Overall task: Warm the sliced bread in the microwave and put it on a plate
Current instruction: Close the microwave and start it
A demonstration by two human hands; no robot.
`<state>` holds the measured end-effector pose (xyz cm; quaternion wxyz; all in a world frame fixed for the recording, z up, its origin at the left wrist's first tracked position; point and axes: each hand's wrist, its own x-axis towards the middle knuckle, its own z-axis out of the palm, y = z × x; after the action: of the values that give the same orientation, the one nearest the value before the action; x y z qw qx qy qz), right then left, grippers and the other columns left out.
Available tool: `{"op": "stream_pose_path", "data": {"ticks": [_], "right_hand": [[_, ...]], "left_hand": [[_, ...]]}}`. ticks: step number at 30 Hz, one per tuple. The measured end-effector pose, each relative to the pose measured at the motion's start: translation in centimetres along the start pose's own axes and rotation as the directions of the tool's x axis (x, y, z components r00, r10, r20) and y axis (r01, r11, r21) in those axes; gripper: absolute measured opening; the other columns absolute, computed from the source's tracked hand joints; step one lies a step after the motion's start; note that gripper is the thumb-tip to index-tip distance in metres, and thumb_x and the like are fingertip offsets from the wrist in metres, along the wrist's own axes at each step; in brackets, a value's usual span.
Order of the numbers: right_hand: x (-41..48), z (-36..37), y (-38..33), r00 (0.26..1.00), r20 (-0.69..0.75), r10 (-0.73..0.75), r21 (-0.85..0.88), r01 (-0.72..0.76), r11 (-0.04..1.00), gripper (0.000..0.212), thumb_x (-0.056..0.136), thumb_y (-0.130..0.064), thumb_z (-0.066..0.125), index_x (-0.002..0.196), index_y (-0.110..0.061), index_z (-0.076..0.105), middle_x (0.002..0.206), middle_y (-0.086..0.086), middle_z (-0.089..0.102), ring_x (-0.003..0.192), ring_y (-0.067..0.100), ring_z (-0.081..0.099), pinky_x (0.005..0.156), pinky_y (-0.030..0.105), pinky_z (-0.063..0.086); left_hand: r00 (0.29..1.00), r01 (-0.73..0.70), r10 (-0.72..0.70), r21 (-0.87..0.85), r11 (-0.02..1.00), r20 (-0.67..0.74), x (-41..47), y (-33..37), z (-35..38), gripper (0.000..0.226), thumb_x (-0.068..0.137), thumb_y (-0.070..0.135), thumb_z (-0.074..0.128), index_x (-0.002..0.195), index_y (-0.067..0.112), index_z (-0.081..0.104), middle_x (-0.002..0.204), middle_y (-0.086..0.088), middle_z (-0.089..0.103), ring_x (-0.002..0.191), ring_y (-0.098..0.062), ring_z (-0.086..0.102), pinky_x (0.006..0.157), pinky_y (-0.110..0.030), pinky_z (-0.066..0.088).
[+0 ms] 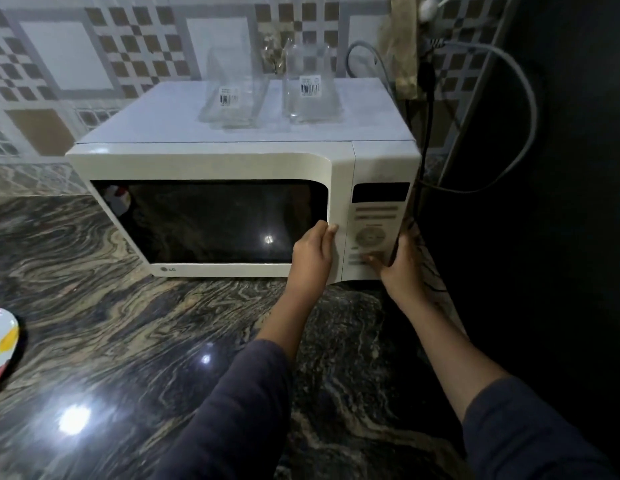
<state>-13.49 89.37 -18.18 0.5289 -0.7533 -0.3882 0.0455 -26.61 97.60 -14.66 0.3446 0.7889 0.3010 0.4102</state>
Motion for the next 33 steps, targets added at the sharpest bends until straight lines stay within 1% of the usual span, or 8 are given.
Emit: {"op": "stream_pose_path", "data": {"ticks": [4, 10, 14, 18, 22, 26, 30, 33], "right_hand": [[0.2, 0.0, 0.4, 0.999, -0.018, -0.033, -0.005, 0.032, 0.999, 0.083, 0.069, -0.019, 0.080, 0.138, -0.003, 0.035, 0.134, 0.017, 0.047, 0.125, 0.028, 0.044, 0.100, 0.035, 0.040], [0.3, -0.2, 0.4, 0.999, -0.012, -0.048, 0.007, 0.048, 0.999, 0.081, 0.070, -0.008, 0.079, 0.136, -0.001, 0.033, 0.134, 0.018, 0.043, 0.123, 0.023, 0.042, 0.093, 0.015, 0.031], [0.3, -0.4, 0.0, 1.000, 0.010, 0.016, 0.045, -0.017, 0.999, 0.076, 0.069, -0.008, 0.079, 0.132, -0.003, 0.036, 0.129, 0.016, 0.048, 0.119, 0.022, 0.047, 0.091, 0.021, 0.037], [0.7, -1.2, -1.3, 0.994, 0.035, 0.108, 0.113, -0.111, 0.987, 0.074, 0.062, -0.004, 0.083, 0.125, -0.008, 0.044, 0.119, 0.007, 0.054, 0.106, 0.016, 0.053, 0.083, 0.023, 0.042], [0.8, -1.9, -2.7, 0.983, 0.057, 0.175, 0.157, -0.182, 0.971, 0.055, 0.074, -0.006, 0.075, 0.122, -0.007, 0.048, 0.118, 0.010, 0.059, 0.098, 0.014, 0.055, 0.079, 0.022, 0.041], [0.6, -1.8, -3.3, 0.979, 0.047, 0.196, 0.166, -0.202, 0.965, 0.050, 0.079, -0.012, 0.072, 0.123, -0.007, 0.048, 0.118, 0.007, 0.059, 0.099, 0.012, 0.053, 0.077, 0.018, 0.038], [0.7, -1.9, -3.5, 0.965, 0.065, 0.254, 0.162, -0.261, 0.952, 0.053, 0.079, -0.017, 0.073, 0.124, -0.008, 0.046, 0.118, 0.006, 0.058, 0.103, 0.016, 0.055, 0.080, 0.024, 0.040], [0.9, -2.0, -3.8, 0.946, 0.093, 0.310, 0.225, -0.323, 0.919, 0.055, 0.078, -0.015, 0.074, 0.124, -0.010, 0.044, 0.116, 0.005, 0.058, 0.100, 0.014, 0.053, 0.082, 0.029, 0.044]], "left_hand": [[1.000, -0.017, 0.017, -0.010, 1.000, -0.013, -0.1, -0.2, 0.1, 0.029, 0.098, 0.018, 0.042, 0.071, 0.009, 0.044, 0.060, 0.009, 0.037, 0.055, 0.001, 0.042, 0.052, -0.012, 0.030], [0.999, -0.029, 0.028, -0.024, 0.999, -0.032, -0.3, 0.0, 0.3, 0.027, 0.098, 0.018, 0.042, 0.072, 0.013, 0.043, 0.059, 0.011, 0.036, 0.056, 0.005, 0.042, 0.053, -0.016, 0.027], [0.999, -0.023, 0.022, -0.023, 0.999, -0.029, -0.3, 0.0, 0.2, 0.028, 0.098, 0.018, 0.041, 0.071, 0.012, 0.043, 0.059, 0.011, 0.036, 0.056, 0.004, 0.042, 0.052, -0.015, 0.028], [1.000, -0.003, 0.003, -0.017, 1.000, -0.009, -0.3, 0.2, 0.1, 0.029, 0.098, 0.020, 0.041, 0.070, 0.012, 0.041, 0.059, 0.009, 0.036, 0.056, 0.001, 0.041, 0.052, -0.013, 0.030], [1.000, 0.015, -0.015, -0.008, 1.000, -0.001, -0.2, 0.2, -0.1, 0.030, 0.098, 0.021, 0.041, 0.070, 0.010, 0.041, 0.059, 0.008, 0.036, 0.056, 0.001, 0.042, 0.052, -0.012, 0.031], [1.000, 0.012, -0.013, -0.014, 1.000, -0.011, -0.2, 0.4, -0.2, 0.031, 0.098, 0.019, 0.042, 0.069, 0.011, 0.039, 0.058, 0.008, 0.036, 0.055, 0.000, 0.042, 0.051, -0.011, 0.031], [1.000, 0.017, -0.017, -0.016, 1.000, 0.004, -0.2, 0.5, -0.3, 0.031, 0.098, 0.020, 0.041, 0.069, 0.010, 0.038, 0.058, 0.007, 0.035, 0.053, -0.007, 0.035, 0.051, -0.012, 0.030], [0.998, 0.023, -0.022, -0.011, 1.000, 0.050, 0.0, 0.5, -0.6, 0.030, 0.098, 0.021, 0.041, 0.071, 0.008, 0.042, 0.062, -0.005, 0.044, 0.057, -0.012, 0.037, 0.052, -0.013, 0.030]]}}
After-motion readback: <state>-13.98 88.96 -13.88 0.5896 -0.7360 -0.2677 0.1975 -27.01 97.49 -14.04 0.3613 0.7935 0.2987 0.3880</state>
